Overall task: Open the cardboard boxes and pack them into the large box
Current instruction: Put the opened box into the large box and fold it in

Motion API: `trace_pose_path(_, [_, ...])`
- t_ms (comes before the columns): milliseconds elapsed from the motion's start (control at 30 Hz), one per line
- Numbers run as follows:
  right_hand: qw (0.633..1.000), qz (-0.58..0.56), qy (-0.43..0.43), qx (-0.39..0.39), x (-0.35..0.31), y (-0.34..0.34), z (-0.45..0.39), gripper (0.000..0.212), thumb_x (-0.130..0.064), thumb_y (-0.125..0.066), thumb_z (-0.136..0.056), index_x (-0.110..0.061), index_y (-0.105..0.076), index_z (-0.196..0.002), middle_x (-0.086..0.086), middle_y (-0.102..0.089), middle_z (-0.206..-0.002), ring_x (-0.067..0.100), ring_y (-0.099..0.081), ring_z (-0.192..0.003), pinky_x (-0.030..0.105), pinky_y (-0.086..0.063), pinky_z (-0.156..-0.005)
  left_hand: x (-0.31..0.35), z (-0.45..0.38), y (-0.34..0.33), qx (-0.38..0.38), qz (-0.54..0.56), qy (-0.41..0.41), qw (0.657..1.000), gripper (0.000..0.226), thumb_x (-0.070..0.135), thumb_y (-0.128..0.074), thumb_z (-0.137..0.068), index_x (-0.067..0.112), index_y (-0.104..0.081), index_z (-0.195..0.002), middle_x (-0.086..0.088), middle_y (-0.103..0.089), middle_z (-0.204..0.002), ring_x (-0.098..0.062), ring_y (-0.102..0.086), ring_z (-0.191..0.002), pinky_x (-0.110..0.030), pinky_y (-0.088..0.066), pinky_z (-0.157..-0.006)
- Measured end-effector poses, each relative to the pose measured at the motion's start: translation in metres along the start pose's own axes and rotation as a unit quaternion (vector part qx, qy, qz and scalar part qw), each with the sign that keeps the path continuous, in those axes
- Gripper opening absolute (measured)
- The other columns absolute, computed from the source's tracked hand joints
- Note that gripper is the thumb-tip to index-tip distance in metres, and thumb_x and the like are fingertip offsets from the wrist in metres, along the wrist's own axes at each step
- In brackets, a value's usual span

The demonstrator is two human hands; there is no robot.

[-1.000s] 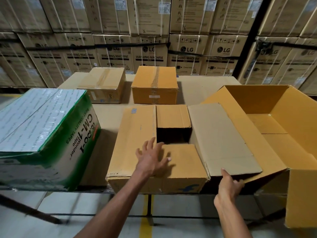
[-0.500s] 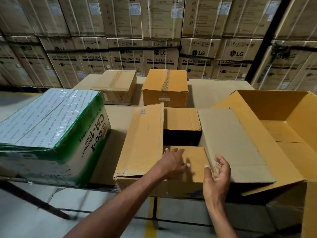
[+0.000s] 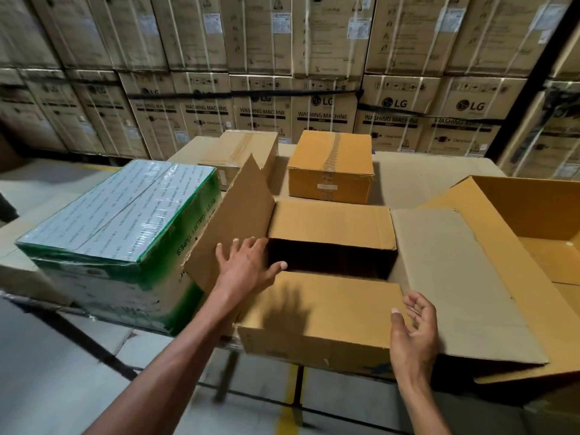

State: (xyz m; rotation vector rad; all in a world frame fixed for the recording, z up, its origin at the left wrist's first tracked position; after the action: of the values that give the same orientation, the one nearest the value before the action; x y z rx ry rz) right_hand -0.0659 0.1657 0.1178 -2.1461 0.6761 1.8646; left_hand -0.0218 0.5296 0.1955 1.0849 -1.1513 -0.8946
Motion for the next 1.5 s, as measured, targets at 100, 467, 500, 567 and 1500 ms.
trace_pose_path(100, [0.999,0.033,-0.012,-0.032,0.006,-0.008,-0.002,0.040,-0.004,-0.064,-0.095,-0.021,-0.056,-0.130,-0.001,-0.060,-0.128,0.020,-0.056,-0.116,0.033,-0.045,-0.094,-0.033,0.002,-0.019,0.002,0.010,0.038,0.999,0.074,0.073,-0.046,-0.091,0.031,-0.037,-0.151,-0.003,-0.039,-0.158,-0.029,-0.027,-0.150,-0.070,-0.004,-0.118])
trace_pose_path(467, [0.917,0.310,0.038,-0.248,0.025,-0.058,-0.050,0.028,-0.035,-0.058,-0.100,-0.035,-0.056,-0.128,-0.011,-0.058,-0.132,0.009,-0.056,-0.116,0.037,-0.052,-0.097,-0.026,-0.012,-0.064,-0.011,0.029,-0.015,0.999,0.051,0.059,-0.053,-0.095,0.028,-0.055,-0.135,-0.002,-0.055,-0.142,-0.025,-0.048,-0.131,-0.056,-0.033,-0.111])
trace_pose_path(500, [0.901,0.330,0.043,-0.277,0.028,-0.068,-0.055,0.029,-0.039,-0.055,-0.102,-0.036,-0.054,-0.131,-0.011,-0.056,-0.134,0.011,-0.055,-0.118,0.037,-0.052,-0.097,-0.013,-0.022,-0.071,-0.027,0.045,-0.042,0.998,0.051,0.057,-0.054,-0.096,0.027,-0.054,-0.138,-0.004,-0.055,-0.143,-0.024,-0.052,-0.127,-0.051,-0.039,-0.108])
trace_pose_path(567, [0.859,0.390,0.053,-0.326,0.032,-0.087,-0.063,0.034,-0.046,-0.046,-0.103,-0.038,-0.050,-0.137,-0.008,-0.054,-0.140,0.016,-0.053,-0.124,0.042,-0.048,-0.101,0.014,-0.038,-0.091,-0.081,0.060,-0.081,0.992,0.053,0.051,-0.054,-0.098,0.024,-0.051,-0.144,-0.006,-0.053,-0.147,-0.024,-0.056,-0.125,-0.047,-0.045,-0.106])
trace_pose_path(1500, [0.715,0.353,0.032,-0.603,-0.106,-0.054,-0.023,0.038,-0.051,-0.068,-0.092,-0.039,-0.064,-0.129,-0.016,-0.069,-0.118,0.003,-0.066,-0.106,0.026,-0.050,-0.094,0.086,0.039,-0.016,-0.332,0.062,-0.264,0.903,0.048,0.038,-0.066,-0.095,0.030,-0.055,-0.141,0.015,-0.065,-0.110,-0.003,-0.065,-0.097,-0.025,-0.054,-0.083])
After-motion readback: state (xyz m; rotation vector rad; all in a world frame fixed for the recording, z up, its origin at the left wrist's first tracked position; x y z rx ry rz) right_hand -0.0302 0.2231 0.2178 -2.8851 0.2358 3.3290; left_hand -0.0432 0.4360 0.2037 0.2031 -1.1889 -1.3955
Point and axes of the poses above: each hand's wrist, its own z-axis away from the middle knuckle, its own y-axis out of the back of the hand, x = y × z, the point moved 10 cm from there along -z, towards the middle knuckle
